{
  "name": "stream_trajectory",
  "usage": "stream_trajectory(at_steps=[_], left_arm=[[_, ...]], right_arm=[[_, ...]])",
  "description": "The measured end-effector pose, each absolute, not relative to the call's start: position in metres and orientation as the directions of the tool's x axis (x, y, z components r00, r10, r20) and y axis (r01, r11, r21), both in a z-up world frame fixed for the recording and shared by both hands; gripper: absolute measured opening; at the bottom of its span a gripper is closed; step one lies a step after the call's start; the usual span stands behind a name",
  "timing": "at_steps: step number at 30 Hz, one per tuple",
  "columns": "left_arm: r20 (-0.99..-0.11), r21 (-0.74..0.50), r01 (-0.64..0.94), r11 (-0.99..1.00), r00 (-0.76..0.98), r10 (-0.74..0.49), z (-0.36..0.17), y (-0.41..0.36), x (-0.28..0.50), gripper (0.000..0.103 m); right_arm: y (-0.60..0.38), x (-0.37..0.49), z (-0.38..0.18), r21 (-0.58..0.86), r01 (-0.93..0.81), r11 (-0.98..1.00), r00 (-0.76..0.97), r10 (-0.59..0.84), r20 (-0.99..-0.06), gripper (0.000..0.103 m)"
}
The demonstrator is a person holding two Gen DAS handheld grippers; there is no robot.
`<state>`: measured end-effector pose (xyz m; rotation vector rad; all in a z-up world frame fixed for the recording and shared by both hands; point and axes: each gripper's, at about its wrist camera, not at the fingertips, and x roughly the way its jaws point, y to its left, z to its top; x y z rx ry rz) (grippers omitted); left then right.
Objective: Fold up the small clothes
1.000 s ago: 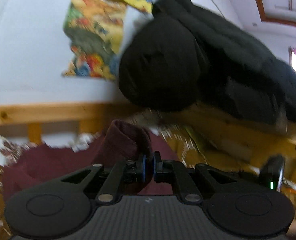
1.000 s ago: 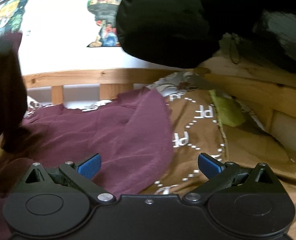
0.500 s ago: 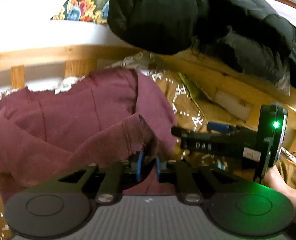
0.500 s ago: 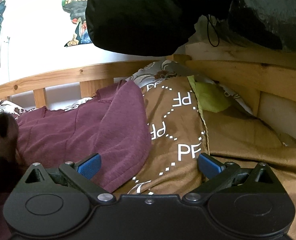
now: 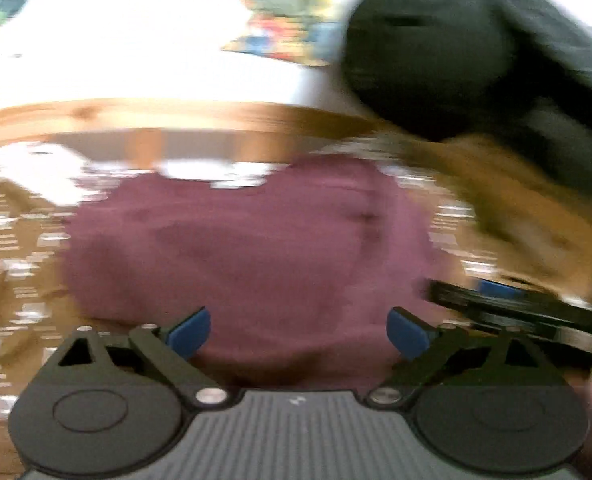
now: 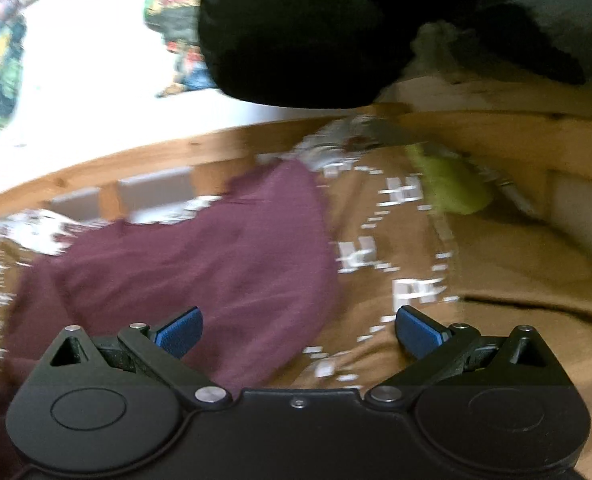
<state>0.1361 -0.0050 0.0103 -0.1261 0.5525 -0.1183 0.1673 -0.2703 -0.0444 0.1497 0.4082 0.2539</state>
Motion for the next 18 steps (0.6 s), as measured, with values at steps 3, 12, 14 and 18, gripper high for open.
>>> stream_trajectory(at_steps=[3, 12, 14, 18], left_arm=[[-0.554, -0.109, -0.155, 0.982, 0.829, 0.07, 0.004, 0.029, 0.152, 0.097], [-0.668, -0.101, -0.438, 0.893, 0.695, 0.265, -0.024, 0.104, 0.202, 0.097], [-0.679, -0.113, -0.43, 0.896, 0.692, 0.247, -0.028, 0.106, 0.209, 0.097], [-0.695, -0.052, -0.42, 0.906, 0.667, 0.269, -0.037, 0.097, 0.225, 0.097]], right_arm=[[-0.257, 0.164, -0.044, 0.263, -0.342, 0.902, 0.831, 0.421, -0.364, 0.101], [-0.218, 0.165, -0.057, 0.228, -0.476, 0.849, 0.726, 0.526, -0.443, 0.056], [-0.219, 0.168, -0.058, 0.243, -0.472, 0.848, 0.714, 0.529, -0.459, 0.024], [-0.235, 0.17, -0.051, 0.313, -0.424, 0.85, 0.734, 0.525, -0.431, 0.016]])
